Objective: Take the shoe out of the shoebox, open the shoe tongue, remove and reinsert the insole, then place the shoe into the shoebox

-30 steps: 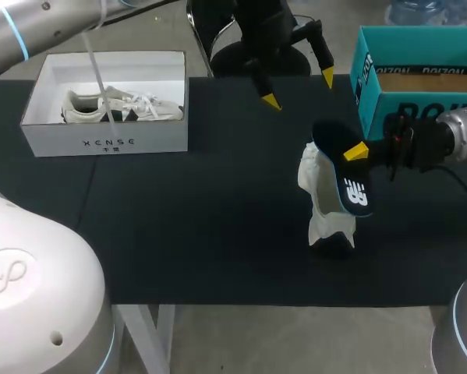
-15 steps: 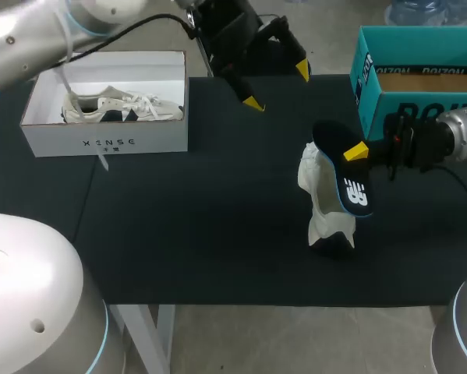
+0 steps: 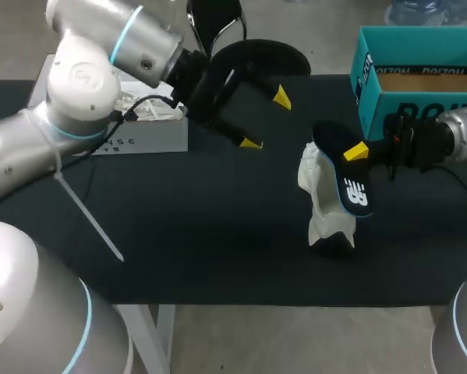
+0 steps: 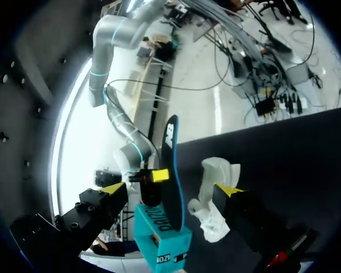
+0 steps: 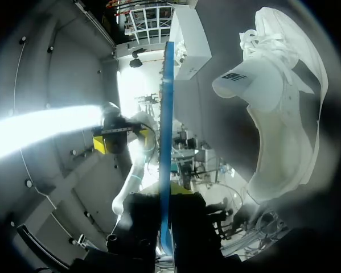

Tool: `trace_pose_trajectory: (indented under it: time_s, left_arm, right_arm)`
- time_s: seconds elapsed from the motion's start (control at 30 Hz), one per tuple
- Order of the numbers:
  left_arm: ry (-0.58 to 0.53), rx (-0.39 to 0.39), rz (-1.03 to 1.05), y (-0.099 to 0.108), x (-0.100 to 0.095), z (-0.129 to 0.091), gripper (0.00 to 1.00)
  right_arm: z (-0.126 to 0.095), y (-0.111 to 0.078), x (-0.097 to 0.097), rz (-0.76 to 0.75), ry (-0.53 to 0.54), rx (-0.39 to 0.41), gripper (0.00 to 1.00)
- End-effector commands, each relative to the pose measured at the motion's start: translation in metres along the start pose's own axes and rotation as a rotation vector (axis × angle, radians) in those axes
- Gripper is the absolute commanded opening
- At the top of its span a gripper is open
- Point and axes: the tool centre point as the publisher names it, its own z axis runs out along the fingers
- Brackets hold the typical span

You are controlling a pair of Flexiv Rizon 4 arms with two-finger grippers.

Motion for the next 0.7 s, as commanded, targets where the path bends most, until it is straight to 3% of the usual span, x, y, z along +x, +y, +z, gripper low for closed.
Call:
trace_pose_trajectory:
  time_s: [0.03,0.43,0.7]
  left_arm:
    - [-0.598,-0.016,-0.002,0.005,0.004,0.022,1.0]
    - [-0.475,-0.136,-0.151,0.028,0.007,0.089,1.0]
    - [-0.445,-0.135,-0.251,0.038,0.002,0.119,1.0]
  right_arm:
    - [0.001,-0.001,0.0,0.0,-0.002,-0.002,0.0]
    - [0.001,-0.001,0.0,0.0,-0.002,-0.002,0.0]
    - [0.001,-0.001,0.0,0.0,-0.002,-0.002,0.0]
